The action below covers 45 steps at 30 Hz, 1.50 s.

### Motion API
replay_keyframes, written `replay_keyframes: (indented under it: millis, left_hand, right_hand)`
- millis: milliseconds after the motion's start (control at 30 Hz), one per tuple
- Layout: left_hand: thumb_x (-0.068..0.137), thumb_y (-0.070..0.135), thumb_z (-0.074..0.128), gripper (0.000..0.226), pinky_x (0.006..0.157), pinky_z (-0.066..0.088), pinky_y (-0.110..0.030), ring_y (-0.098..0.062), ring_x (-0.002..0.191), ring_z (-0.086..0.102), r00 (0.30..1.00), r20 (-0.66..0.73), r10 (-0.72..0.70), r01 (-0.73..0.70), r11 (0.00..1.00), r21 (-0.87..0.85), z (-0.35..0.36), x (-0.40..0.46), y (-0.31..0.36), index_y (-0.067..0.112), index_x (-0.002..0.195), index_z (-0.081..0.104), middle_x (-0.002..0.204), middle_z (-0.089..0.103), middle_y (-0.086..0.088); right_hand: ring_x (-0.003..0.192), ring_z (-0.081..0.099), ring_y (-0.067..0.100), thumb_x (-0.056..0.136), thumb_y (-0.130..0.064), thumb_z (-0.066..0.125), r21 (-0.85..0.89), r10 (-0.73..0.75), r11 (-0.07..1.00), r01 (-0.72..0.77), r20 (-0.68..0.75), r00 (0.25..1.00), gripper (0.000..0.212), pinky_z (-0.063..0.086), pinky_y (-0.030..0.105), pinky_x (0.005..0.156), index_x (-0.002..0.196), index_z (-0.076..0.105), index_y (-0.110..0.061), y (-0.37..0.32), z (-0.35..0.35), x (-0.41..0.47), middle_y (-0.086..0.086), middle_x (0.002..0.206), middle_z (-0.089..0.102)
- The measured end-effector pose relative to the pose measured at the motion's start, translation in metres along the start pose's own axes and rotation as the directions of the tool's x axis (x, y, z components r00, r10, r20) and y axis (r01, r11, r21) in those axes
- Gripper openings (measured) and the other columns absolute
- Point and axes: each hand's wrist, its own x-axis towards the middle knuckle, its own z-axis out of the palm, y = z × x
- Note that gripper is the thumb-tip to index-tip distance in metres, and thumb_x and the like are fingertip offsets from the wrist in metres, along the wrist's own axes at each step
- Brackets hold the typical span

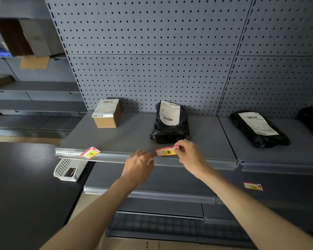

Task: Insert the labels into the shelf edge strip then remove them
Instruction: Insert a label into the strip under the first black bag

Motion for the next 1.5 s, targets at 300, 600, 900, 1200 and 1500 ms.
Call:
replay_keyframes:
  millis: [300,600,900,1200,1500]
  left_hand:
    - [0.087,0.019,0.060,0.013,0.078,0.049,-0.033,-0.021,0.093,0.060,0.999,-0.007,0.041,-0.041,0.999,-0.009,0.004,-0.010,-0.004,0.014,0.094,0.069,0.098,0.069,0.001]
    - [0.090,0.025,0.056,0.021,0.085,0.047,-0.033,-0.021,0.105,0.056,0.998,0.065,0.018,-0.017,1.000,-0.006,-0.001,-0.005,-0.002,0.014,0.105,0.065,0.108,0.067,0.000]
    - [0.091,0.030,0.057,0.020,0.077,0.053,-0.035,-0.019,0.097,0.060,0.992,0.098,0.085,-0.081,0.996,-0.039,-0.017,-0.003,0.026,0.017,0.105,0.063,0.105,0.067,-0.001]
    - [0.089,0.041,0.054,0.025,0.077,0.049,-0.036,-0.020,0.098,0.060,0.979,0.106,0.176,-0.161,0.978,-0.130,0.000,0.012,0.124,0.021,0.098,0.064,0.099,0.066,0.002]
    - [0.089,0.047,0.046,0.027,0.073,0.048,-0.035,-0.017,0.090,0.062,0.945,0.265,0.191,-0.127,0.962,-0.242,0.073,0.020,0.238,0.026,0.094,0.062,0.097,0.067,0.007]
  right_hand:
    - [0.073,0.054,0.017,0.097,-0.011,0.049,-0.161,-0.021,0.986,0.031,0.063,0.998,0.016,0.047,0.034,0.063,0.096,0.066,-0.011,0.007,0.009,-0.001,0.004,0.092,0.055]
    - [0.085,0.060,0.023,0.097,-0.013,0.052,-0.287,0.007,0.958,0.015,0.075,0.997,0.018,0.056,0.042,0.074,0.114,0.058,-0.009,0.000,0.010,-0.002,0.008,0.111,0.051]
    - [0.083,0.060,0.017,0.091,-0.044,0.053,-0.408,-0.071,0.912,0.047,-0.045,0.996,0.029,0.054,0.038,0.068,0.098,0.057,-0.016,0.008,-0.035,-0.049,-0.001,0.097,0.057]
    - [0.086,0.060,0.019,0.090,-0.048,0.053,-0.536,-0.013,0.844,-0.019,-0.057,0.998,0.035,0.051,0.036,0.070,0.088,0.061,-0.014,0.056,-0.117,-0.116,0.001,0.092,0.061]
    - [0.082,0.062,0.019,0.091,-0.051,0.050,-0.521,0.171,0.838,-0.165,-0.037,0.985,0.038,0.051,0.036,0.067,0.089,0.058,-0.014,0.159,-0.188,-0.160,0.000,0.094,0.059]
